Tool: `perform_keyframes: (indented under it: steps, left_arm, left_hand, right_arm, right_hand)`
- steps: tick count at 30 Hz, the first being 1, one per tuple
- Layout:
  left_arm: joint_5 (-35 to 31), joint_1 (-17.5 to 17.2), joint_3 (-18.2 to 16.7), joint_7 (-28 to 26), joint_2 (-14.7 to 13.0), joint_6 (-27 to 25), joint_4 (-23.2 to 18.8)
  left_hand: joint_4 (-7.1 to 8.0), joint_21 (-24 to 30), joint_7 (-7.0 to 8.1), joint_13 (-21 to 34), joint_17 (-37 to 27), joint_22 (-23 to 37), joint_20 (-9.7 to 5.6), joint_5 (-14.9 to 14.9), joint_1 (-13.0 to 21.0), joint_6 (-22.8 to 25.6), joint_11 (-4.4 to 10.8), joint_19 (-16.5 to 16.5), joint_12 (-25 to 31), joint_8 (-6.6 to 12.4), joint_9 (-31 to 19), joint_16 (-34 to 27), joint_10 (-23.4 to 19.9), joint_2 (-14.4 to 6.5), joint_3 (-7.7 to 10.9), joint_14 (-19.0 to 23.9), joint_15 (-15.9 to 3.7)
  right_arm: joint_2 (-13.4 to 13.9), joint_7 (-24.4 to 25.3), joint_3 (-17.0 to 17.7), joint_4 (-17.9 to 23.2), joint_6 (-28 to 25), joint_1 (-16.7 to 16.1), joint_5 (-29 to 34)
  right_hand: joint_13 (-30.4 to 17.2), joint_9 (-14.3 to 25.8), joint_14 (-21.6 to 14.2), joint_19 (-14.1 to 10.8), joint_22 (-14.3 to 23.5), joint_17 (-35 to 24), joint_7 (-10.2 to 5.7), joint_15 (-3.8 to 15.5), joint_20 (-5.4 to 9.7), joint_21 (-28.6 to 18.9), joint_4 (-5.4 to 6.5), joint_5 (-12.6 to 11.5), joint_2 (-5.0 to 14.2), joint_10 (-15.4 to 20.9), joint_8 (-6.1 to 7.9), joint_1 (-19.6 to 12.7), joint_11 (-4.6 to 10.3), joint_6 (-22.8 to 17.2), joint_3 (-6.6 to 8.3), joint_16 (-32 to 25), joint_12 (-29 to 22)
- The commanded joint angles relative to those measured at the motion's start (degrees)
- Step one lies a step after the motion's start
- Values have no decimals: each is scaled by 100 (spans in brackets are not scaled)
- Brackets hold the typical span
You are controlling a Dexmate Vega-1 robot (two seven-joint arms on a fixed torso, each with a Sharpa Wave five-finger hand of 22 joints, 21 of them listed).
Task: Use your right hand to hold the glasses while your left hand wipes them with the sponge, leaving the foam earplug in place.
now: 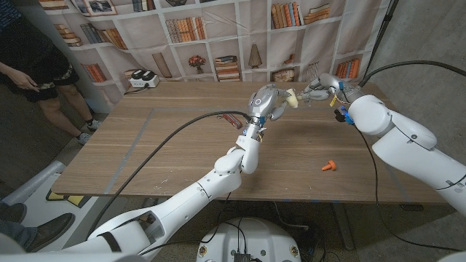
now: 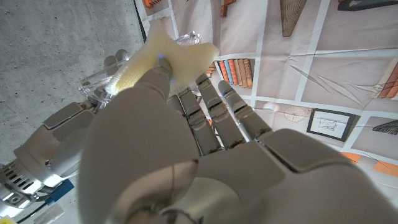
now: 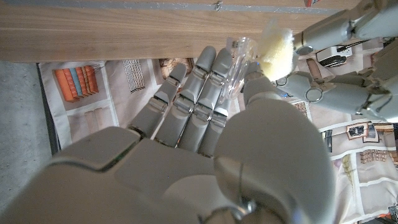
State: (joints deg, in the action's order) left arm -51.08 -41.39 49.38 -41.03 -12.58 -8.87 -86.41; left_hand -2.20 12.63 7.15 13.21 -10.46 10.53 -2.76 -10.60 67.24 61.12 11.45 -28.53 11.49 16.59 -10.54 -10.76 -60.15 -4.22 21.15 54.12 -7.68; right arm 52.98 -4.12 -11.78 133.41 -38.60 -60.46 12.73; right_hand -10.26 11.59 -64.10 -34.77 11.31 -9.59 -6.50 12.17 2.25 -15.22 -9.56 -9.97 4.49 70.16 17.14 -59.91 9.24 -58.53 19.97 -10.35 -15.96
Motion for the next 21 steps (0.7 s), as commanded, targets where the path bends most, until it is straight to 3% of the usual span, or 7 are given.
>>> perform_keyframes:
  steps: [1, 7, 15, 21]
  left_arm:
    - [-126, 265, 111, -302, 330, -74, 493]
    - [-142, 285, 122, -344, 388, -180, 510]
    - [-74, 85, -94, 43, -52, -257, -252]
    - [-137, -20, -193, 154, -243, -322, -582]
  left_hand:
    - [49, -11, -106, 18, -16, 8, -351, -16, 17, 151, 4, 40, 13, 32, -25, -8, -71, 33, 74, -27, -486]
    - [51, -12, -104, 19, -17, 8, -349, -16, 15, 150, 4, 42, 14, 31, -25, -8, -72, 38, 84, -27, -485]
    - [52, -12, -102, 20, -17, 8, -344, -17, 17, 144, 3, 46, 14, 28, -25, -6, -70, 43, 100, -31, -488]
    - [60, -9, -92, 19, -15, 8, -348, -16, 10, 153, 4, 40, 12, 31, -26, -6, -67, 44, 113, -29, -486]
  right_arm:
    - [94, 4, 398, 28, 303, -361, -139]
    - [51, -11, 549, 26, 304, -502, -199]
    - [-241, 261, 453, 133, 87, -572, -84]
    - [-360, 280, 338, 148, -80, -491, -56]
  right_hand:
    - [-31, 29, -49, -8, 13, -21, -490, 41, -14, -28, 45, -19, 24, 276, -6, -20, 221, -544, 118, 2, -11]
    - [-31, 30, -56, -6, 13, -21, -486, 25, -14, -27, 54, -16, 16, 282, -17, -2, 219, -544, 122, 0, -6]
    - [-32, 31, -53, -1, 13, -20, -494, 33, -14, -24, 54, -15, 8, 285, -39, 2, 221, -530, 139, 5, 5]
    - [-32, 33, -36, 7, 14, -18, -503, 26, -13, -21, 59, -12, -3, 284, -53, 15, 225, -527, 147, 13, 15]
